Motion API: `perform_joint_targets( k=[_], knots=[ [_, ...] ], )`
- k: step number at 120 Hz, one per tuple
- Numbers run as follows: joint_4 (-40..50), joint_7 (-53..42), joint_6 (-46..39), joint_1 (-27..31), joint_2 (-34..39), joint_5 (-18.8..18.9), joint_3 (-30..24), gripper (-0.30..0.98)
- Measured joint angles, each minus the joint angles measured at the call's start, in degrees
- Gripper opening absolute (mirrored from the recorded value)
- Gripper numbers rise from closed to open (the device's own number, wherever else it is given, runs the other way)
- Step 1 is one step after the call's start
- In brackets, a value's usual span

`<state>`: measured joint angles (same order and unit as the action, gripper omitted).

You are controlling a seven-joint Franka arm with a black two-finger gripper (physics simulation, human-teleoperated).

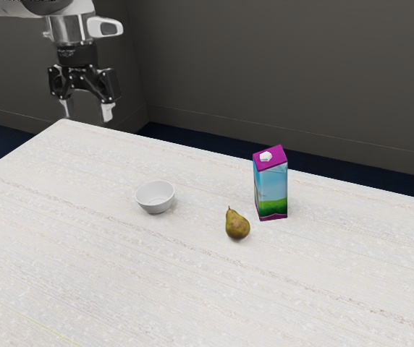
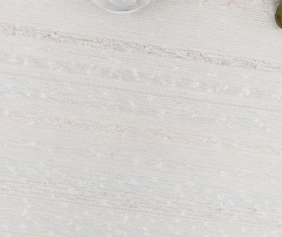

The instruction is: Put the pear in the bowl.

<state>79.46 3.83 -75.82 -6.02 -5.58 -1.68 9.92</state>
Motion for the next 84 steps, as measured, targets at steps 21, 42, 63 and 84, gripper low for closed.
perform_joint_targets(
  k=[21,42,63,84],
  knots=[
    [-0.7,1.2,-4.5,0.7,-1.0,-0.5,-0.4,0.69],
    [-3.1,8.8,-10.0,-1.5,-5.0,-1.3,-1.3,0.69],
    [-3.3,20.5,-14.6,-6.2,-10.1,0.3,-1.0,0.69],
    [-0.4,30.6,-19.8,-6.4,-14.6,-6.3,0.5,0.69]
  ],
)
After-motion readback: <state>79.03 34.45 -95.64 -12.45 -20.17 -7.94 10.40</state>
